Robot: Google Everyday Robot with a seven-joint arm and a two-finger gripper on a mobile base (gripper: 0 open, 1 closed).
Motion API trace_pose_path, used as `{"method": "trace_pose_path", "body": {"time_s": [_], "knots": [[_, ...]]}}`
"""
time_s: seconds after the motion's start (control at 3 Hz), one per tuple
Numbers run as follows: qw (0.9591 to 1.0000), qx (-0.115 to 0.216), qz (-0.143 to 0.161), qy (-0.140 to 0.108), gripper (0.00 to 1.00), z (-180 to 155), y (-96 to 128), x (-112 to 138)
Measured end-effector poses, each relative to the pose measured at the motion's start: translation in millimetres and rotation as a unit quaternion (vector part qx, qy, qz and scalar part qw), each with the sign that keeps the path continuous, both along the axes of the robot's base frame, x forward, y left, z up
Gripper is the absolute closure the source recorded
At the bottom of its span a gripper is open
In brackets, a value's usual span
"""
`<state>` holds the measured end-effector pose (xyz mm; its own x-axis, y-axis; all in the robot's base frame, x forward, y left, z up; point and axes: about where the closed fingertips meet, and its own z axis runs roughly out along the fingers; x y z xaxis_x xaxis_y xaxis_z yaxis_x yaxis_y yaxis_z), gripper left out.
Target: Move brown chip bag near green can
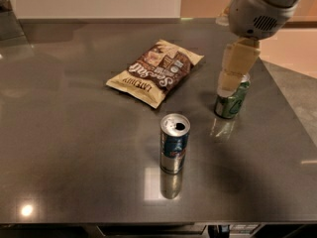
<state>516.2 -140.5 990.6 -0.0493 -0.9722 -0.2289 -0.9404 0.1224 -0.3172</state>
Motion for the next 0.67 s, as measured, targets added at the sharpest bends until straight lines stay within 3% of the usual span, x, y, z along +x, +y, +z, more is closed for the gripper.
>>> {"method": "trace_pose_path", "body": {"time_s": [0.67], "knots": [[0.9997,0.008,0.023,0.008,0.0,-33.0,50.8,69.7]]}}
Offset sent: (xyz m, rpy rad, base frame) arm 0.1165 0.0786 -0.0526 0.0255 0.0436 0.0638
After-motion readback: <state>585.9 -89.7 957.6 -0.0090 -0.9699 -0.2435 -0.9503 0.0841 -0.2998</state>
